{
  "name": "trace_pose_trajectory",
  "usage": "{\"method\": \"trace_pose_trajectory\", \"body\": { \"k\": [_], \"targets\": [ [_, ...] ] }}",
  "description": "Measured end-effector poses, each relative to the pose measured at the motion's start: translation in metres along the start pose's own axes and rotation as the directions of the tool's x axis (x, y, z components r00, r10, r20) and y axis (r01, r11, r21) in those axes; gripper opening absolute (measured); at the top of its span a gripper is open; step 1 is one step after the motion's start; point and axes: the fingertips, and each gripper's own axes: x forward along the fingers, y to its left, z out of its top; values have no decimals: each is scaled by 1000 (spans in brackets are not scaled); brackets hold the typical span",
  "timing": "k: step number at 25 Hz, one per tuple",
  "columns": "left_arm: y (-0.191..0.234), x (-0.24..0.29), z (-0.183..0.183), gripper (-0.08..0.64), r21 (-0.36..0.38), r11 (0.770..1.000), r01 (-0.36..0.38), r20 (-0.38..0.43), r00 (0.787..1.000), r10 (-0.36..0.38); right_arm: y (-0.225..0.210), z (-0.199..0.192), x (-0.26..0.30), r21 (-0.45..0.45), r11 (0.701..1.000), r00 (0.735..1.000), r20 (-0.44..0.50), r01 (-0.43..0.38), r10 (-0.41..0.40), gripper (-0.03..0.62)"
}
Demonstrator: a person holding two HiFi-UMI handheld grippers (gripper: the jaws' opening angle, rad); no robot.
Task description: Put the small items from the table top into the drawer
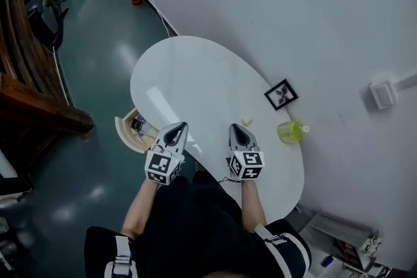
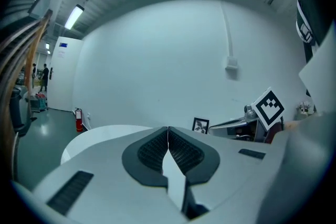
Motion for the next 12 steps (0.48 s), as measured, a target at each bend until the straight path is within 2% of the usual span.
{"method": "trace_pose_trajectory", "body": {
  "k": [7,12],
  "targets": [
    [-47,70,-12,20,12,996,85,-56,995,-85,-84,-24,-6,75,993,995,-33,93,-91,40],
    [-62,110,-22,20,25,993,115,-108,988,-112,-125,-48,5,99,987,990,-74,123,-116,40]
  ]
}}
